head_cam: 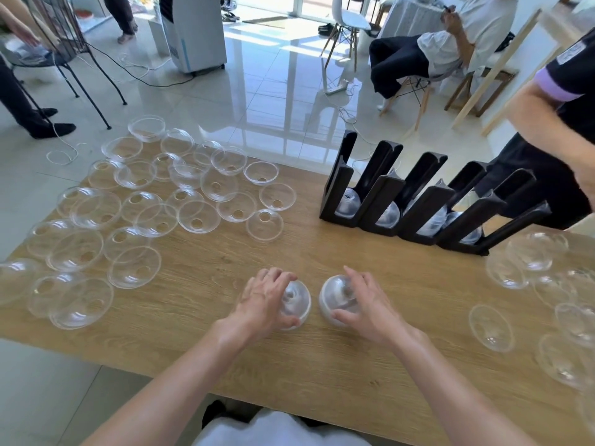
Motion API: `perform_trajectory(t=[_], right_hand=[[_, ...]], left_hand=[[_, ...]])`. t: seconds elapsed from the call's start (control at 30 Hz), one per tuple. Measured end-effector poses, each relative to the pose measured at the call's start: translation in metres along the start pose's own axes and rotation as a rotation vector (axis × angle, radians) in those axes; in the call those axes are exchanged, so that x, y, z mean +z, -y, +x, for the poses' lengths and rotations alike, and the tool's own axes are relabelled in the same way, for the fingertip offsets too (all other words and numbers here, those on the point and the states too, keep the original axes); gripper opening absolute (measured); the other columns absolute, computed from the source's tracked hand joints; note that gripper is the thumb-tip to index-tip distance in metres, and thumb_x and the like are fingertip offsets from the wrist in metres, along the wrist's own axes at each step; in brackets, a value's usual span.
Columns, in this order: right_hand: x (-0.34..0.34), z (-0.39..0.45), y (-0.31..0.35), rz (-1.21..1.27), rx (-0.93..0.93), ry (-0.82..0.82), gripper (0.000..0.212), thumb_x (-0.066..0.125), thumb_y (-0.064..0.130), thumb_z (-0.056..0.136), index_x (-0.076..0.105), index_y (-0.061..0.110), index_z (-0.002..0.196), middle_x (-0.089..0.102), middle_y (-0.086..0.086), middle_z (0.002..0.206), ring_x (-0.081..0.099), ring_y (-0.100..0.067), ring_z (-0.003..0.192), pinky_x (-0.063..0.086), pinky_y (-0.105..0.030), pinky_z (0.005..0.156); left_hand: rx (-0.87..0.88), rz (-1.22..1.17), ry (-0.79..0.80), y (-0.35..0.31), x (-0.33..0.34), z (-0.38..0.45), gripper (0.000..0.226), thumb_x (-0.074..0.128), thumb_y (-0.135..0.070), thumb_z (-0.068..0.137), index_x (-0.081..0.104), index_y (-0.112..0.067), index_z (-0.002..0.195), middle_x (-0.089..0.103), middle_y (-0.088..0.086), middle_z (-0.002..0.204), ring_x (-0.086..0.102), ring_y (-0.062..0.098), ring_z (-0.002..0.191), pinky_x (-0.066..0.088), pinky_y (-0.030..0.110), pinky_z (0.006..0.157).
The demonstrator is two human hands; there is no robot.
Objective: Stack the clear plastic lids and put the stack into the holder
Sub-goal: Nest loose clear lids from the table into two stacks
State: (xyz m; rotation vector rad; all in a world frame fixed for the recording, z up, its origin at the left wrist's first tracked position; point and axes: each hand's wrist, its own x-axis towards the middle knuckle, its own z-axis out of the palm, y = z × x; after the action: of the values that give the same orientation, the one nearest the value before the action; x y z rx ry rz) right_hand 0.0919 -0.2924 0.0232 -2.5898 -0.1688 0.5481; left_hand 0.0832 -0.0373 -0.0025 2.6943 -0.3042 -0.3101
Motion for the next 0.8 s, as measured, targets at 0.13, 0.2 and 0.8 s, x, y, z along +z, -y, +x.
perform_trajectory(t=[0.13,0.2,0.8], right_hand=[[-0.007,0.006,0.000,-0.018,-0.023,-0.017,0.095,0.069,0.058,0.088,0.014,0.032,0.161,0.029,0.005,0.153,0.038,-0.015,0.137,0.039,-0.038,0.113],[-0.012,0.012,0.003,-0.063,-0.065,-0.062,0.082,0.063,0.059,0.092,0.025,0.029,0.158,0.032,0.005,0.152,0.037,-0.014,0.136,0.038,-0.033,0.110],[0.016,0.165,0.139,-0.239,-0.341,-0.014,0.064,0.064,0.028,0.096,0.040,0.020,0.155,0.033,0.003,0.158,0.040,-0.027,0.138,0.036,-0.041,0.116]], left_hand=[[0.025,-0.023,-0.015,0.004,-0.003,-0.001,0.099,0.078,-0.064,0.069,0.032,-0.036,0.151,0.038,-0.012,0.146,0.034,0.013,0.133,0.031,0.031,0.108],[0.017,-0.090,-0.017,0.007,-0.008,-0.003,0.101,0.072,-0.074,0.067,0.031,-0.037,0.151,0.038,-0.014,0.146,0.034,0.010,0.133,0.031,0.032,0.109],[-0.300,0.044,-0.243,0.126,-0.075,0.015,0.053,0.066,-0.050,0.093,0.062,-0.016,0.134,0.059,0.002,0.131,0.052,0.023,0.124,0.039,0.042,0.103]])
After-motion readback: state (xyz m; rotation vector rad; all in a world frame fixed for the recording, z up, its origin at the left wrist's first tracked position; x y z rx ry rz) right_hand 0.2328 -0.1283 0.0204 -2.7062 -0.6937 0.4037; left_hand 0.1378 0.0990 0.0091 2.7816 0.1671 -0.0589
